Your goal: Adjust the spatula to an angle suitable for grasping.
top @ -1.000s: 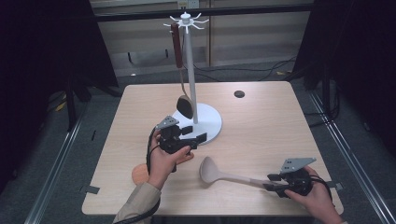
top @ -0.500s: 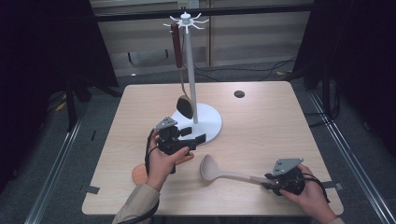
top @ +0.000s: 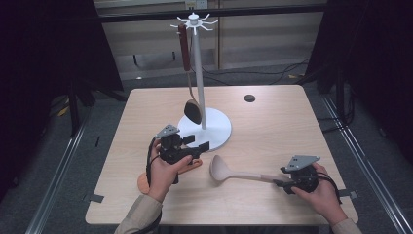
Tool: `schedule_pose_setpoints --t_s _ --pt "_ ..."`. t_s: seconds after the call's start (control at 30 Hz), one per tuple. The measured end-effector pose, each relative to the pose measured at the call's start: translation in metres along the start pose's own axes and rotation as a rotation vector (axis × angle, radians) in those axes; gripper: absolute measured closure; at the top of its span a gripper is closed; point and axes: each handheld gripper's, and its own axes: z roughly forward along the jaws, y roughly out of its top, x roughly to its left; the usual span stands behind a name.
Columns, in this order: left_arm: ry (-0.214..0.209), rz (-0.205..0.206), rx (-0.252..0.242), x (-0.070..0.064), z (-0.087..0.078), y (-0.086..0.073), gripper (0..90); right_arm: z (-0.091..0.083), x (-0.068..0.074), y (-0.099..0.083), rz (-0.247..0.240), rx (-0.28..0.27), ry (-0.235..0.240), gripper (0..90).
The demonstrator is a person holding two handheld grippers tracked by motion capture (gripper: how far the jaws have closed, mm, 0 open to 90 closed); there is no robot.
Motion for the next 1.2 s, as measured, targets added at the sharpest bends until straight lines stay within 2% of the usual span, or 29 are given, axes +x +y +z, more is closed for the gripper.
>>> schedule_pose_setpoints --t_s 0.03,0.13,0.2,0.33,0.4,0.47,0.53,0.6,0.63,0.73,0.87,1.0,1.13,1.2 --pt "0.000 -0.002 0.000 0.000 0.000 0.000 23.9 -0.002 -0.001 -0.001 0.020 0.005 -0.028 41.8" --pt "-0.004 0.003 0.012 -0.001 0.002 0.000 23.9 -0.007 0.001 -0.004 0.061 -0.015 -0.026 40.8" --pt "-0.014 0.002 0.017 -0.001 0.005 0.000 24.2 -0.012 0.005 -0.005 0.050 -0.030 -0.032 43.0" --pt "-0.035 0.001 0.060 -0.003 0.014 -0.002 25.3 -0.024 0.010 -0.001 0.068 -0.101 -0.016 61.1" --pt "-0.039 -0.004 0.090 -0.004 0.020 -0.004 25.6 -0.027 0.013 -0.001 0.069 -0.112 0.011 70.3" --pt "-0.015 -0.001 0.121 -0.004 0.027 -0.007 29.2 -0.026 0.018 -0.002 0.062 -0.097 0.058 77.9" --pt "-0.025 0.011 0.150 -0.003 0.034 -0.009 34.4 -0.024 0.021 -0.005 0.047 -0.071 0.077 82.1" --pt "-0.031 0.013 0.182 -0.004 0.044 -0.012 37.3 -0.023 0.023 -0.007 0.055 -0.051 0.088 85.4" --pt "-0.022 0.026 0.213 -0.004 0.048 -0.013 40.4 -0.023 0.024 -0.008 0.068 -0.041 0.095 86.1" --pt "-0.008 0.055 0.263 -0.004 0.058 -0.015 47.9 -0.025 0.026 -0.011 0.076 -0.046 0.102 88.1" --pt "-0.034 0.055 0.306 -0.002 0.068 -0.018 56.1 -0.024 0.025 -0.019 0.099 -0.030 0.100 88.1" --pt "-0.048 0.037 0.347 -0.003 0.073 -0.021 60.1 -0.023 0.022 -0.026 0.136 -0.012 0.090 89.4" --pt "-0.030 0.059 0.394 -0.002 0.074 -0.022 71.1 -0.021 0.021 -0.028 0.157 0.003 0.080 89.9" --pt "-0.025 0.049 0.391 -0.001 0.074 -0.022 72.8 -0.020 0.020 -0.027 0.162 0.003 0.074 90.0"
